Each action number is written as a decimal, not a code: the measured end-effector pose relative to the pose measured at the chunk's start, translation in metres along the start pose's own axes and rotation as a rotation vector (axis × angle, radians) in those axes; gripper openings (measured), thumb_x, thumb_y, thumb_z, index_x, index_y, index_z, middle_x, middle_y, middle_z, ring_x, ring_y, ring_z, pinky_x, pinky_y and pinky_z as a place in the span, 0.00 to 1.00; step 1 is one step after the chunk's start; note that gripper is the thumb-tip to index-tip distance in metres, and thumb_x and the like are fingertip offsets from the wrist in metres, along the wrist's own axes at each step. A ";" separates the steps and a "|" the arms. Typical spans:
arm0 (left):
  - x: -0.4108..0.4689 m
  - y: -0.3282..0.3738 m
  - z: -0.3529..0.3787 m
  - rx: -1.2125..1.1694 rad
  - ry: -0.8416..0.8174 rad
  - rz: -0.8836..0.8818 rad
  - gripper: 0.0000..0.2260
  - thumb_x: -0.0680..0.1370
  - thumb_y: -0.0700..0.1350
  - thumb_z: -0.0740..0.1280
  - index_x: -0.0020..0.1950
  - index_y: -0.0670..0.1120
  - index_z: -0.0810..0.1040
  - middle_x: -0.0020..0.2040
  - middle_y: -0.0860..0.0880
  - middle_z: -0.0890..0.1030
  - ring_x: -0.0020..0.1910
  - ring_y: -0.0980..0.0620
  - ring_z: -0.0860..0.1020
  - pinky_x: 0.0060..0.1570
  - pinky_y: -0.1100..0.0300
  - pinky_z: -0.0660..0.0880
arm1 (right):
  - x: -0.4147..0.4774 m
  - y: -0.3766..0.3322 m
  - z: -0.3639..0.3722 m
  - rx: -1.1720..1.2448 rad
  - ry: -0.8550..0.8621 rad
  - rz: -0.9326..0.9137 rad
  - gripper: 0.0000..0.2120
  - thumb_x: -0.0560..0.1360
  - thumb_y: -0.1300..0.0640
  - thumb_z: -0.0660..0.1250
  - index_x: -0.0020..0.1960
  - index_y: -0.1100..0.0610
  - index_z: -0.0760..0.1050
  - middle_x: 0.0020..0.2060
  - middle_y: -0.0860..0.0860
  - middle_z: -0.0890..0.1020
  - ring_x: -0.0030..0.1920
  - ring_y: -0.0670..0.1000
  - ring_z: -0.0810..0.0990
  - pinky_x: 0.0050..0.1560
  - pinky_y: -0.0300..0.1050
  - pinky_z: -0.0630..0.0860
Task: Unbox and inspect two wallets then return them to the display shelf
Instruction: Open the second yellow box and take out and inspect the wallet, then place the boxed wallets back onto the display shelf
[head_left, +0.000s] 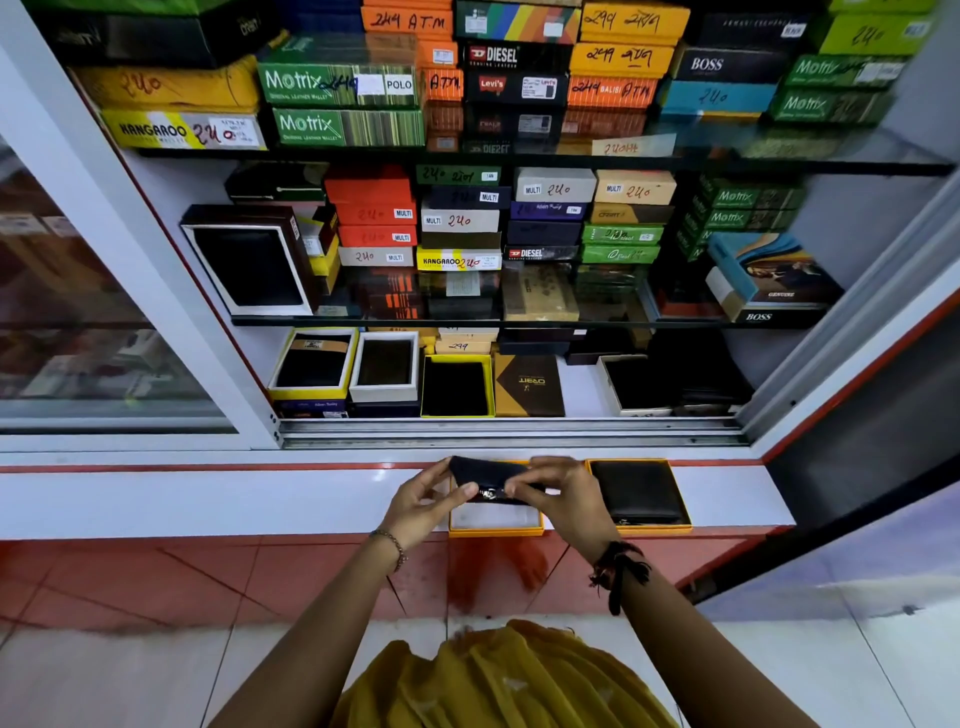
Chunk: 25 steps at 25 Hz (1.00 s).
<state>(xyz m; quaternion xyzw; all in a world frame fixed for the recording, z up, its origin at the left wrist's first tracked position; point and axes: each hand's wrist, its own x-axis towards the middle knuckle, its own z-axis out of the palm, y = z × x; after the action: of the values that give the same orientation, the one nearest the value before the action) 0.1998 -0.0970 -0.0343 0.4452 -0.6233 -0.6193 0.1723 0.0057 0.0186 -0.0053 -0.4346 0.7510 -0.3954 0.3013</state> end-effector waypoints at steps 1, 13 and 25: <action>0.000 -0.004 0.000 0.087 -0.005 -0.001 0.27 0.74 0.53 0.73 0.71 0.55 0.70 0.68 0.58 0.68 0.64 0.58 0.71 0.57 0.70 0.69 | 0.000 0.007 0.005 0.000 -0.013 0.027 0.03 0.72 0.52 0.77 0.45 0.47 0.89 0.54 0.48 0.85 0.61 0.47 0.80 0.61 0.50 0.79; 0.008 -0.018 0.016 0.246 0.249 -0.059 0.24 0.71 0.48 0.76 0.66 0.48 0.76 0.62 0.46 0.82 0.58 0.47 0.81 0.54 0.60 0.77 | 0.004 0.051 0.034 -0.193 0.128 0.154 0.17 0.74 0.49 0.75 0.60 0.52 0.77 0.57 0.52 0.78 0.57 0.54 0.80 0.57 0.50 0.80; -0.008 0.140 -0.012 0.097 0.475 0.396 0.24 0.68 0.44 0.78 0.63 0.51 0.79 0.54 0.57 0.82 0.43 0.58 0.83 0.39 0.69 0.79 | 0.025 -0.084 -0.071 0.236 0.304 -0.139 0.21 0.66 0.55 0.83 0.53 0.42 0.80 0.46 0.45 0.84 0.40 0.46 0.84 0.37 0.34 0.81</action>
<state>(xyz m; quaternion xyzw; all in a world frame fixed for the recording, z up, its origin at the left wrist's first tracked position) 0.1654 -0.1208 0.0999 0.4552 -0.6691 -0.4218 0.4089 -0.0269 -0.0061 0.1000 -0.3822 0.7045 -0.5616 0.2054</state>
